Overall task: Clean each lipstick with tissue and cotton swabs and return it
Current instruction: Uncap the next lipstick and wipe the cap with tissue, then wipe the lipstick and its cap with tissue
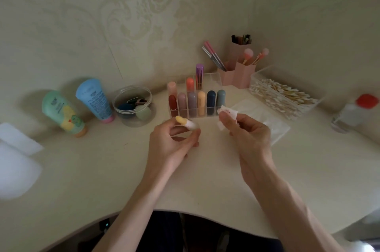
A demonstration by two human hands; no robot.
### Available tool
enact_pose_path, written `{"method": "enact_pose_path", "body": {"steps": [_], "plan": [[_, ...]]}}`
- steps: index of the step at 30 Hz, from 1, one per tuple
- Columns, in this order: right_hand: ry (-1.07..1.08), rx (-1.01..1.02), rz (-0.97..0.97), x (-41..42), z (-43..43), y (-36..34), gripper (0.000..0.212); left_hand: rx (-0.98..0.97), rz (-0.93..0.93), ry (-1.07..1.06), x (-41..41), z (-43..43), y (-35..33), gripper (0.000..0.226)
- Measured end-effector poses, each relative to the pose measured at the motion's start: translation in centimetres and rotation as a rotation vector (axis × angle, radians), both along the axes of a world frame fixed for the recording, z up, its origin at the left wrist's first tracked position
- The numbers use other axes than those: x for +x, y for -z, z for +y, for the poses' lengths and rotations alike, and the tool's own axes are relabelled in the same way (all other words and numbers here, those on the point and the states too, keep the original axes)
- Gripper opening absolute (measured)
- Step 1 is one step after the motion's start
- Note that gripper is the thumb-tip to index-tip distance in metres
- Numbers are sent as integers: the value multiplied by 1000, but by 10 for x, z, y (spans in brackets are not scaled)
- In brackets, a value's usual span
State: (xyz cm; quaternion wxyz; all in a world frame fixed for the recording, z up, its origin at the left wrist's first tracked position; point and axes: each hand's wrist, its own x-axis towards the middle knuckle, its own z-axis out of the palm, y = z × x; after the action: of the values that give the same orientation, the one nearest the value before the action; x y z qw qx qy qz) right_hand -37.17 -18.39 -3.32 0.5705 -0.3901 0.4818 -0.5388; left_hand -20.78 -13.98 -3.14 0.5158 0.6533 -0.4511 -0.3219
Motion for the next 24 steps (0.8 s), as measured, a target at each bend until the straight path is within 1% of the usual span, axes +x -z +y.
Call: {"method": "enact_pose_path", "body": {"steps": [2, 4, 6, 10, 12, 19, 24], "plan": [[27, 5, 5, 0, -1, 1, 29, 5, -132, 8, 1, -4, 2, 7], [45, 14, 7, -2, -2, 0, 27, 8, -335, -21, 1, -8, 4, 14], [45, 20, 4, -4, -2, 0, 28, 1, -477, -54, -2, -13, 6, 21], [45, 26, 2, -4, -1, 0, 27, 7, -603, -37, -5, -24, 4, 17], [48, 20, 6, -3, -1, 0, 30, 14, -633, -26, -7, -29, 3, 16], [61, -10, 29, -4, 0, -1, 39, 38, -613, -19, -15, -32, 6, 16], [74, -42, 133, -3, 4, -6, 44, 68, -629, 0, -14, -33, 8, 20]]}}
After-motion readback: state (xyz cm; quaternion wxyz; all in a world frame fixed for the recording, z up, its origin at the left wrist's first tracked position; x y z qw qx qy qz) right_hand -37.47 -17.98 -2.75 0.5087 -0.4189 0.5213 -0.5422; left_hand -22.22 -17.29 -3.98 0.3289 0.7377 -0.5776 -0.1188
